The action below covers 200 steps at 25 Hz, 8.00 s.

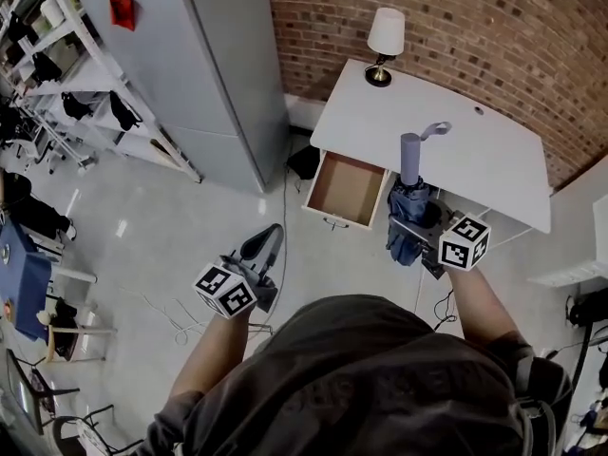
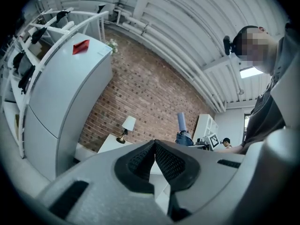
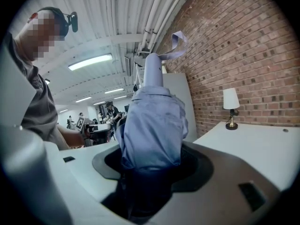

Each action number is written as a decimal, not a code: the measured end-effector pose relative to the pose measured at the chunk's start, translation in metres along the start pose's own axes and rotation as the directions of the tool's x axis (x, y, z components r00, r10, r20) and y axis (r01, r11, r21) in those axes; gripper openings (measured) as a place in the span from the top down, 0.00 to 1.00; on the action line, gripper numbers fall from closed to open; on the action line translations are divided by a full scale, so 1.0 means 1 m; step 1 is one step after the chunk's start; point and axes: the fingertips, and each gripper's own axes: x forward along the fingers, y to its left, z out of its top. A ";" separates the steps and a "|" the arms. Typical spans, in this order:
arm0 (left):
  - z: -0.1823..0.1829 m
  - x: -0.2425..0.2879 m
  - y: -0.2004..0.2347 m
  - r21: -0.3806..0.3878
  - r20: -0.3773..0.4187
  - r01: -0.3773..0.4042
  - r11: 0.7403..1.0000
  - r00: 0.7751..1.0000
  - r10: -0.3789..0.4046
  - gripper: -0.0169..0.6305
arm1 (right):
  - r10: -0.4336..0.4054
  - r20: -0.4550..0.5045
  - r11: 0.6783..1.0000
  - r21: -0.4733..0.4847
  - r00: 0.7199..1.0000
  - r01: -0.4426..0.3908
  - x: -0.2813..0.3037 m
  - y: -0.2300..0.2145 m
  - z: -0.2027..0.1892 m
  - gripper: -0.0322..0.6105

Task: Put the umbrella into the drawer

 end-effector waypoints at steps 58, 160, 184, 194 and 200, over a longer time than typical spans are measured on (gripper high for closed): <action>-0.200 0.166 0.225 -0.143 -0.169 -0.274 0.951 0.954 0.249 0.97 | 0.113 -0.621 0.992 0.028 0.776 -0.122 0.251 -0.218 -0.270 0.55; 0.065 0.179 0.068 0.294 -0.007 -0.126 0.948 0.991 0.134 0.97 | -0.062 0.079 0.981 -0.179 0.995 0.075 0.080 -0.181 0.107 0.96; 0.074 0.178 0.072 0.285 0.012 -0.160 0.945 0.986 0.164 0.97 | 0.018 0.094 0.985 -0.175 0.995 -0.002 0.086 -0.183 0.114 0.96; 0.075 0.174 0.071 0.287 0.011 -0.165 0.944 0.986 0.169 0.97 | 0.017 0.077 0.980 -0.197 0.997 -0.001 0.089 -0.179 0.113 0.96; 0.076 0.172 0.072 0.283 0.015 -0.168 0.944 0.985 0.170 0.97 | 0.018 0.078 0.981 -0.194 0.997 -0.002 0.091 -0.179 0.111 0.96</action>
